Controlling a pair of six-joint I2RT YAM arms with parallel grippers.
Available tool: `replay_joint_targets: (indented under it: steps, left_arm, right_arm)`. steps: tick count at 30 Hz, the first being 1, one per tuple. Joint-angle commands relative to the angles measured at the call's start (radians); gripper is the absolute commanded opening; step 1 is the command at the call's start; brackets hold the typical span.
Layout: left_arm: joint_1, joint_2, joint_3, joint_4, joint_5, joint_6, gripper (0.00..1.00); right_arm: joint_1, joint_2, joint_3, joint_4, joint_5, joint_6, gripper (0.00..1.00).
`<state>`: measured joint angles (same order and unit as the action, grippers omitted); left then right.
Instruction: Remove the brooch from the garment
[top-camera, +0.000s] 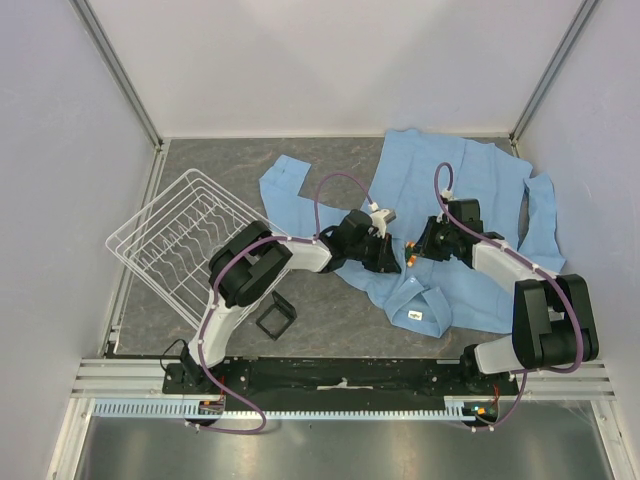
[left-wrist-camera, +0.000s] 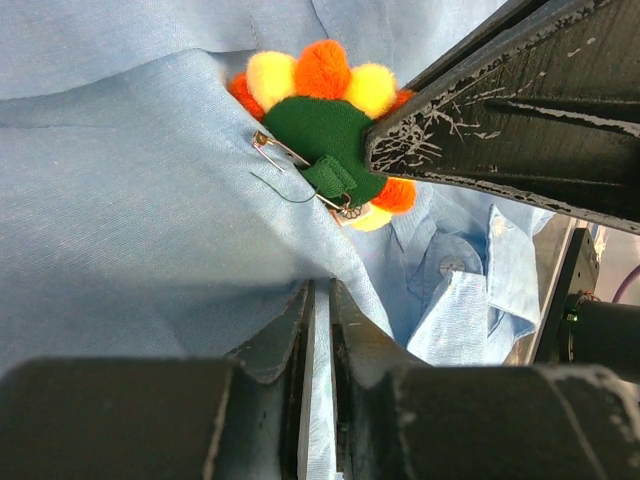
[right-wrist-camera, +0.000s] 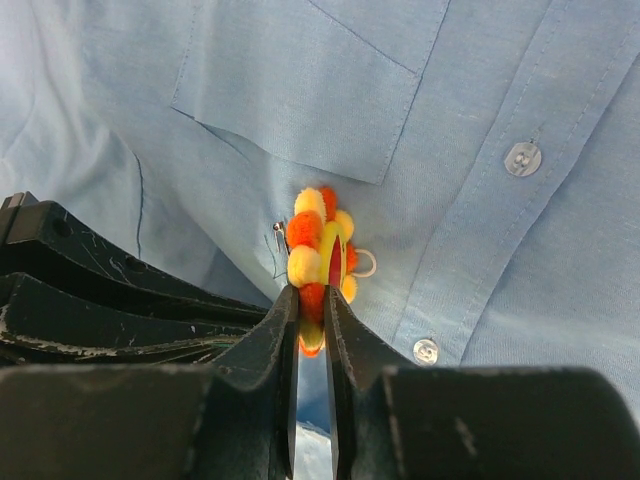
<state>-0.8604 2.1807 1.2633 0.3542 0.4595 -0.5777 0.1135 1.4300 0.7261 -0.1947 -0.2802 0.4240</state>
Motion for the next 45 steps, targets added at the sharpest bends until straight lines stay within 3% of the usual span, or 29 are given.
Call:
replay_joint_targets:
  steps: [1,11,18,26,34,45]
  left_arm:
    - [0.006,-0.038,0.015,0.032,0.034,0.026,0.17]
    - [0.026,-0.062,-0.002,0.038,0.048,0.035,0.19]
    - [0.055,-0.107,-0.030,0.083,0.080,0.038,0.29]
    - [0.078,-0.055,0.067,0.107,0.176,-0.022,0.38]
    - [0.081,-0.010,0.099,0.112,0.130,0.015,0.36]
    - [0.087,0.034,0.100,0.083,0.065,0.024,0.25]
  right_arm:
    - [-0.006,0.012,-0.022,0.006,-0.005,0.007,0.19]
    - [-0.005,0.006,-0.050,0.004,0.023,-0.010,0.20]
    - [-0.003,-0.043,-0.111,0.047,0.032,0.018,0.20]
    - [0.017,-0.103,-0.192,0.138,0.049,0.067,0.28]
    - [0.044,-0.112,-0.238,0.187,0.076,0.087,0.26]
    - [0.049,-0.121,-0.237,0.187,0.091,0.075,0.25]
